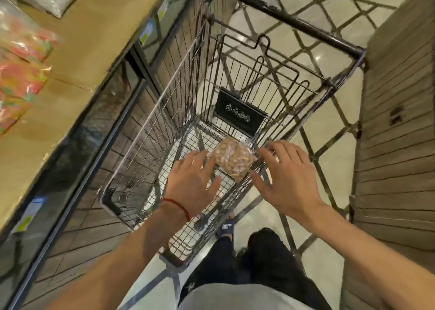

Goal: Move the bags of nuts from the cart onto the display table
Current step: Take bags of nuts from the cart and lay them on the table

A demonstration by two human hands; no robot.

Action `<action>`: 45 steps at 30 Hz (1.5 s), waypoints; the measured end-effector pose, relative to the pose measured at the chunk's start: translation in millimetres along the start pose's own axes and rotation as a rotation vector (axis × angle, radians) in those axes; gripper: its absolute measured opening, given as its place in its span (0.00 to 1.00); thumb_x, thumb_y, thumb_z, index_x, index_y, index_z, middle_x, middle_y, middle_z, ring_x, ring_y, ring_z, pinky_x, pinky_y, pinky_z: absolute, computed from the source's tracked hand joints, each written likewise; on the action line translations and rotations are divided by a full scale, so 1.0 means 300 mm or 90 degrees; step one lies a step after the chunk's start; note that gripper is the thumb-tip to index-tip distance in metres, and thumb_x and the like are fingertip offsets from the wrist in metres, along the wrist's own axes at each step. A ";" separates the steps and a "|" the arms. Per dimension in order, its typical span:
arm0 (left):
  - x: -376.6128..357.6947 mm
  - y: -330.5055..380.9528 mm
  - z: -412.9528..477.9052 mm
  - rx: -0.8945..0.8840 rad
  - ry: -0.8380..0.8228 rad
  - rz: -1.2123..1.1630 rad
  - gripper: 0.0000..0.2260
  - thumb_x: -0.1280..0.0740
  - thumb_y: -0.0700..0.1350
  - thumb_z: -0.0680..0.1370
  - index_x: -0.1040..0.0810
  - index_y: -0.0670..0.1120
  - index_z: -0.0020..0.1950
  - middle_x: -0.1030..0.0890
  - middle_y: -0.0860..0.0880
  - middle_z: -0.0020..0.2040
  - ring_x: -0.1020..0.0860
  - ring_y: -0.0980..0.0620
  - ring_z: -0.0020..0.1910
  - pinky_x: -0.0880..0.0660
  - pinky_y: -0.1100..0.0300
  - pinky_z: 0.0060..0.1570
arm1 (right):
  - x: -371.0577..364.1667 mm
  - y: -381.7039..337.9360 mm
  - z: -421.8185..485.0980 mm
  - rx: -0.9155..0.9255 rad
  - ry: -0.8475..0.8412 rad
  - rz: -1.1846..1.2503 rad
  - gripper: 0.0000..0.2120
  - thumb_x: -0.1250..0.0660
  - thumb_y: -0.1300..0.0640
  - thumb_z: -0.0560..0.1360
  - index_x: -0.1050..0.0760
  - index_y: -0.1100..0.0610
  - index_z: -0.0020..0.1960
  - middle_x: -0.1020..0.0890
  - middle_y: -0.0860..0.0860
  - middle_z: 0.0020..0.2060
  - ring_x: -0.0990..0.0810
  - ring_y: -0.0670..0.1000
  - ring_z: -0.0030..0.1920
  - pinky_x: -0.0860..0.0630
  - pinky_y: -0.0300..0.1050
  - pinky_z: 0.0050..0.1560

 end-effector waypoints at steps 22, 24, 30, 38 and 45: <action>-0.125 -0.051 0.454 0.281 -0.015 -0.119 0.24 0.46 0.60 0.83 0.29 0.49 0.74 0.27 0.44 0.74 0.30 0.43 0.74 0.31 0.38 0.70 | -0.341 0.171 0.680 0.267 -0.157 0.025 0.26 0.41 0.39 0.81 0.24 0.56 0.69 0.19 0.58 0.63 0.22 0.62 0.68 0.27 0.61 0.71; -0.184 -0.095 0.481 0.301 -0.034 -0.131 0.24 0.46 0.60 0.84 0.30 0.49 0.75 0.28 0.44 0.74 0.30 0.44 0.73 0.29 0.39 0.69 | -0.389 0.156 0.696 0.263 -0.165 0.023 0.26 0.42 0.40 0.80 0.24 0.56 0.69 0.19 0.57 0.61 0.22 0.61 0.65 0.25 0.60 0.69; -0.361 -0.179 0.589 0.276 -0.083 -0.136 0.24 0.45 0.60 0.84 0.32 0.49 0.76 0.29 0.44 0.75 0.31 0.44 0.74 0.29 0.39 0.69 | -0.569 0.100 0.733 0.316 -0.214 0.007 0.28 0.42 0.41 0.78 0.24 0.58 0.69 0.19 0.55 0.60 0.23 0.58 0.63 0.27 0.57 0.67; -0.700 -0.246 0.810 0.228 -0.138 -0.251 0.26 0.40 0.60 0.82 0.34 0.50 0.78 0.29 0.44 0.75 0.30 0.42 0.73 0.26 0.40 0.67 | -0.772 0.101 0.802 0.328 -0.295 -0.079 0.33 0.49 0.38 0.79 0.21 0.58 0.67 0.18 0.57 0.61 0.22 0.60 0.66 0.26 0.59 0.68; -0.962 -0.242 1.036 0.215 -0.243 -0.331 0.34 0.46 0.67 0.78 0.31 0.46 0.77 0.30 0.41 0.76 0.30 0.37 0.73 0.31 0.47 0.71 | -0.878 0.195 0.846 0.254 -0.336 -0.101 0.24 0.41 0.38 0.79 0.22 0.54 0.65 0.20 0.54 0.61 0.24 0.57 0.64 0.27 0.57 0.66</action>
Point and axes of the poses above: each hand's wrist, its own z-axis towards the middle knuckle, its own x-axis out of the back of the hand, y = z × x, the point moved 5 cm from there along z, towards the middle knuckle
